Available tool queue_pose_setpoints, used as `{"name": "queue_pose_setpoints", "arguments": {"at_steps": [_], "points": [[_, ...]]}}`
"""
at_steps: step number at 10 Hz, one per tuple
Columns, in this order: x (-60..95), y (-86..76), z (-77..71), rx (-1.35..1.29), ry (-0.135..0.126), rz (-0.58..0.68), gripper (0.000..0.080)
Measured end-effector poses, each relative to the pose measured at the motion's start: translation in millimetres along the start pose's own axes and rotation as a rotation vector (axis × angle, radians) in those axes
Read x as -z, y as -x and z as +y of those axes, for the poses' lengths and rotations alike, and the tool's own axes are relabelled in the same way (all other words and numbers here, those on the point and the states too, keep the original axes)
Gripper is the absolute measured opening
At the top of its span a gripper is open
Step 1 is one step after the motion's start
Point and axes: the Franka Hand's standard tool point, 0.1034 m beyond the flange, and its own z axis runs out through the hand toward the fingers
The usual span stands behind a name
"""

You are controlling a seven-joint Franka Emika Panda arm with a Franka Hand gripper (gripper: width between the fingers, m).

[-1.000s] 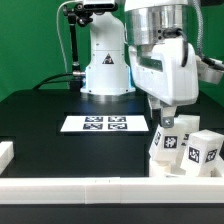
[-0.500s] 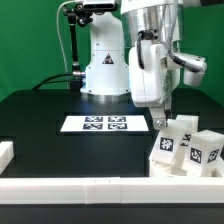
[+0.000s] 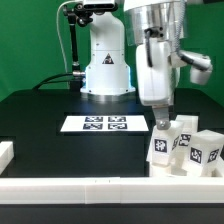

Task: Assemble stool

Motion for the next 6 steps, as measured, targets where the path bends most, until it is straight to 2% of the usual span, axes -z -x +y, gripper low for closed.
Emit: {"name": "queue_pose_setpoints", "arguments": {"at_steps": [2,6], "points": [[-1.2,-1.5,1.0,0.048,0.002,0.000,0.0647],[-1.2,-1.9,1.0,0.380,0.004,0.004,0.0649]]}}
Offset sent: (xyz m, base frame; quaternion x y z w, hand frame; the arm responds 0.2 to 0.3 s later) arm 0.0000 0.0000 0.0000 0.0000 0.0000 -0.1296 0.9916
